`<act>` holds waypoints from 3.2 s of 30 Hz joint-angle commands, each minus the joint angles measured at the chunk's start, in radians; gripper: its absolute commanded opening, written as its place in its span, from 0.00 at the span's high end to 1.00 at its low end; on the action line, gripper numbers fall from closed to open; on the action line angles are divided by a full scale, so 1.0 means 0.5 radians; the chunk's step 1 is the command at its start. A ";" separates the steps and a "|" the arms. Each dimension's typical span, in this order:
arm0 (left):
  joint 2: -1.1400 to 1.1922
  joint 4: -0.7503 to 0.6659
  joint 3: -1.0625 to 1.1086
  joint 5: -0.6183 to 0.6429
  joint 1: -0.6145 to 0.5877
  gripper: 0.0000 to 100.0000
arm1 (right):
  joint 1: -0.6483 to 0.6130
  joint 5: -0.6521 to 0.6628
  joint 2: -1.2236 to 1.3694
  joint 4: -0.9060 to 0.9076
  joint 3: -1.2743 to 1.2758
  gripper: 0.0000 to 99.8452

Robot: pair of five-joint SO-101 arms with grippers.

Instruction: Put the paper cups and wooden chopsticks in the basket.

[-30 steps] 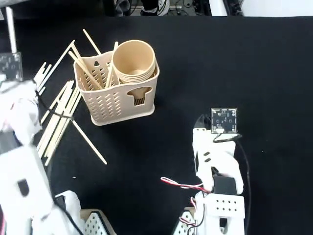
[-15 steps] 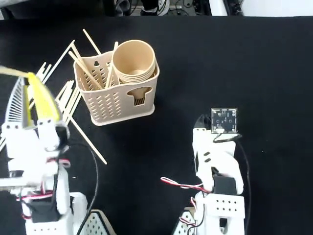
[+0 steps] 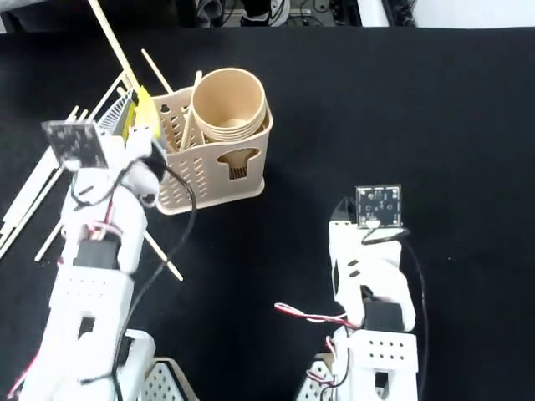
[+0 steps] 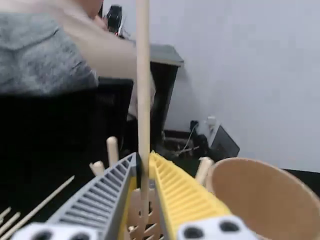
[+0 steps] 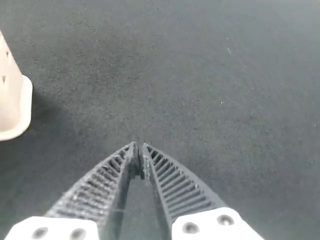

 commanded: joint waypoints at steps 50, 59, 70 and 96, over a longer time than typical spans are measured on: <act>2.710 2.440 -2.404 0.089 -0.809 0.79 | -0.031 0.058 -0.020 -0.052 -0.005 0.99; 3.222 2.452 -2.837 0.313 -0.836 0.79 | -0.031 0.061 -0.020 -0.052 -0.005 0.99; 3.228 2.820 -3.098 0.120 -0.793 0.97 | -0.031 0.061 -0.020 -0.052 -0.005 0.99; 1.359 3.357 -3.761 0.120 -0.778 0.97 | -0.031 0.061 -0.020 -0.052 -0.005 0.99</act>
